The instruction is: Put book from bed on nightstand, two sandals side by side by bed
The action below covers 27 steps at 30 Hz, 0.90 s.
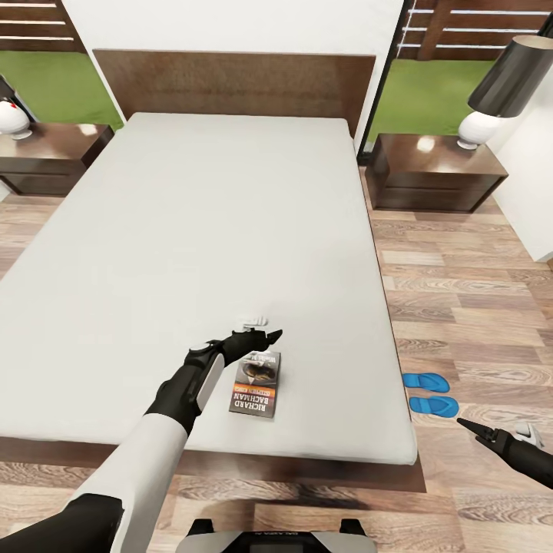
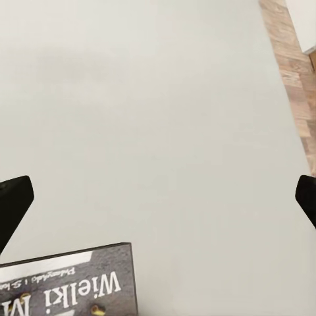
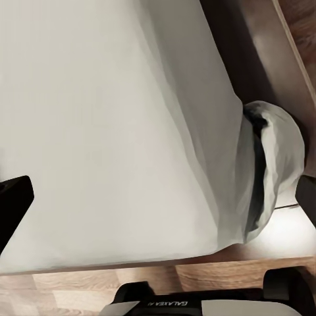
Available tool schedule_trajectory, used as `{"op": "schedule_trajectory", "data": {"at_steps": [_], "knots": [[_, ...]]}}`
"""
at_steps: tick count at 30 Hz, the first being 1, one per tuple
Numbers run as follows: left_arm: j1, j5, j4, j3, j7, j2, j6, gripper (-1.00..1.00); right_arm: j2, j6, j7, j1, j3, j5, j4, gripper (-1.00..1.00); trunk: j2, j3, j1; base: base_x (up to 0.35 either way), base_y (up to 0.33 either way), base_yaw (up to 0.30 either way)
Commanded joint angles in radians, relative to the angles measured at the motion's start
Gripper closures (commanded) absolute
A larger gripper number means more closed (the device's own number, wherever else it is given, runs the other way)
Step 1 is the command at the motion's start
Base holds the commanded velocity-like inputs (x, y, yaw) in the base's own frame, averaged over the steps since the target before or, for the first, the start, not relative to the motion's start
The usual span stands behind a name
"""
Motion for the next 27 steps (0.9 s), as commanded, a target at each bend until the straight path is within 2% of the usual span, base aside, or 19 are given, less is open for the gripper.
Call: {"op": "schedule_trajectory", "data": {"at_steps": [1,3,15,23,27], "knots": [[0.000,0.011,-0.001,0.000,0.000,0.000,0.010,-1.00,0.000,0.008,0.001,0.000,-0.001,-0.006,0.000,-1.00,0.000,-0.001,0.000,0.000,0.000,0.000],[0.000,0.011,-0.001,0.000,0.000,0.000,0.010,-1.00,0.000,0.008,0.001,0.000,-0.001,-0.006,0.000,-1.00,0.000,-0.001,0.000,0.000,0.000,0.000],[0.000,0.010,-0.001,0.001,0.002,0.000,0.010,-1.00,0.000,0.008,0.001,0.000,-0.001,-0.006,0.000,-1.00,-0.084,-0.038,0.046,0.000,0.000,0.000],[0.000,0.010,-0.001,0.001,0.002,0.000,0.010,-1.00,0.000,0.008,0.000,0.000,-0.001,-0.006,0.000,-1.00,-0.084,-0.038,0.046,0.000,0.000,0.000],[0.000,0.011,0.000,0.001,0.002,0.000,0.010,-1.00,0.000,0.008,0.000,0.000,-0.001,-0.006,0.000,-1.00,-0.112,-0.051,0.061,0.000,0.000,0.000]]}}
